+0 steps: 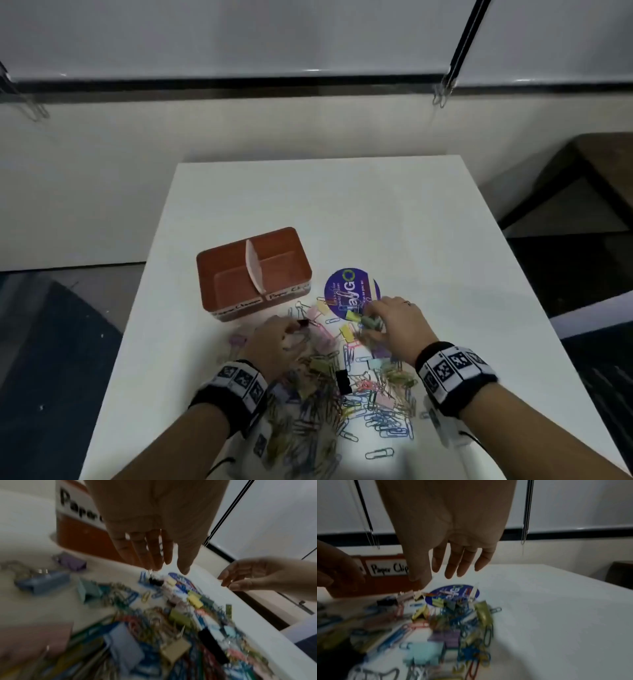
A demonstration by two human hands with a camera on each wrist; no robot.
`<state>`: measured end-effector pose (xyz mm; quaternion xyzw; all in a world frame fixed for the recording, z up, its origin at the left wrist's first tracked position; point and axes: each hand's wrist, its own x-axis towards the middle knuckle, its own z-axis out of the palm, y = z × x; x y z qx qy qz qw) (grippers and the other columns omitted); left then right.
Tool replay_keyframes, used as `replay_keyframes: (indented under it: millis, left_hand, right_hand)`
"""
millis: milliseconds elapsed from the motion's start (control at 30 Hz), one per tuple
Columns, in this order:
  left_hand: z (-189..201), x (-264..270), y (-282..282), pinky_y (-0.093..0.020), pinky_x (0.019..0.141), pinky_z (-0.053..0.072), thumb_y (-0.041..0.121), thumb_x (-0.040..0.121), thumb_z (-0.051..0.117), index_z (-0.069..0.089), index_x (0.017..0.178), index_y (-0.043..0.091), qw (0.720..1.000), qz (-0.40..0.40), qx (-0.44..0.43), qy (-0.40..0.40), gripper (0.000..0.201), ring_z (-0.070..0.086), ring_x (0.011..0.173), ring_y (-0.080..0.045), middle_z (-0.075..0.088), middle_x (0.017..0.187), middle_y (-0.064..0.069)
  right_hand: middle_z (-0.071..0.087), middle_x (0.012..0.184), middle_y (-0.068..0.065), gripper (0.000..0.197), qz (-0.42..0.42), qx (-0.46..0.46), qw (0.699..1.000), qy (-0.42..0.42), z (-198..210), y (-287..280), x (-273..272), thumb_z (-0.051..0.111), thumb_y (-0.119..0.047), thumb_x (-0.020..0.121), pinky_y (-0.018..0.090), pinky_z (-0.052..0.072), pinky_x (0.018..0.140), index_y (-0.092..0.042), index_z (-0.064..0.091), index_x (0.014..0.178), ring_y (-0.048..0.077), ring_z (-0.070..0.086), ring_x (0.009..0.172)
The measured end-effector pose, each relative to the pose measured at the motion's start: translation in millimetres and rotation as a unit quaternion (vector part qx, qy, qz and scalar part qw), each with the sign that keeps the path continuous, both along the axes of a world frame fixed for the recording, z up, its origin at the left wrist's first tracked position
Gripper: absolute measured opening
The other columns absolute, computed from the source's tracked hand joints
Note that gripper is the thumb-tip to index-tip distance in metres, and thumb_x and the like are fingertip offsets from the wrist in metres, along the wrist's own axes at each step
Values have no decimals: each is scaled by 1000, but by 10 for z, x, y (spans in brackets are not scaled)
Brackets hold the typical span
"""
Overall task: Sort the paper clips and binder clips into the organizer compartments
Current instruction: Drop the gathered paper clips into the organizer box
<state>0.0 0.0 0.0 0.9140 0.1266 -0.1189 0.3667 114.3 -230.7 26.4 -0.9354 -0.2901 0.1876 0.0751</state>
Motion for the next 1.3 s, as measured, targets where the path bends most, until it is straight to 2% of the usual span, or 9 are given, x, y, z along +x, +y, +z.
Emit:
replay_keyframes:
  millis: [67,200,333,467,600,700,967,1200,1300]
  left_hand:
    - [-143,47,-28,-27,81,47,50,76,55,62,105,16,1000,-16,10,7,46,58,91,-18,59,100,-2]
    - [-405,51,-60,-35,83,51,57,71,40,62,108,19,999,-20,18,19,58,59,94,-22,61,101,-3]
    - [-508,86,-37,-37,80,52,53,69,36,65,104,21,998,15,61,-6,55,60,92,-25,63,96,-4]
    - [-545,76,3,-35,81,50,52,68,44,65,105,20,997,26,66,12,53,59,93,-27,62,96,-5]
    - [-571,144,24,-34,85,47,38,71,72,64,105,23,997,30,66,29,37,55,99,-23,58,99,-3]
    - [-588,180,34,-34,84,48,36,70,74,63,100,27,997,29,65,27,33,55,98,-21,56,98,0]
    - [-629,143,59,-34,82,46,29,65,79,63,93,22,996,49,75,-31,33,55,93,-23,60,96,0]
    - [-609,190,47,-34,83,44,35,74,72,65,95,26,995,47,91,15,24,56,97,-22,69,90,4]
    - [-596,182,41,-34,83,44,36,76,71,65,94,26,995,51,90,10,22,58,94,-21,69,87,5]
  right_hand:
    - [60,105,-7,33,12,-5,1000,12,-151,17,38,59,-54,82,33,41,86,-29,55,104,18,54,100]
    - [60,105,-9,36,11,-5,999,43,-404,-38,3,59,-54,83,33,40,90,-32,57,110,15,53,100]
    - [59,105,-8,34,17,-4,999,29,-576,-73,-13,61,-53,81,32,39,88,-32,59,108,17,53,101]
    - [57,105,-5,39,10,-20,1000,9,-623,7,-12,62,-57,78,37,37,90,-31,60,106,20,51,103]
    - [55,107,-5,37,8,-40,999,0,-651,98,9,63,-54,78,37,34,92,-30,60,106,21,50,106]
    - [56,104,-5,28,8,-36,999,-5,-658,133,11,63,-50,80,36,34,90,-29,64,98,20,50,104]
    - [60,70,-12,17,16,-11,998,-58,-694,90,-79,69,-32,77,32,42,68,-27,58,64,15,56,69]
    - [67,73,-2,4,4,10,1000,13,-671,86,-88,61,-20,82,35,49,78,-22,61,79,23,60,74]
    - [69,80,2,17,-8,12,1000,5,-691,91,-98,67,-22,78,34,46,78,-23,65,95,27,63,80]
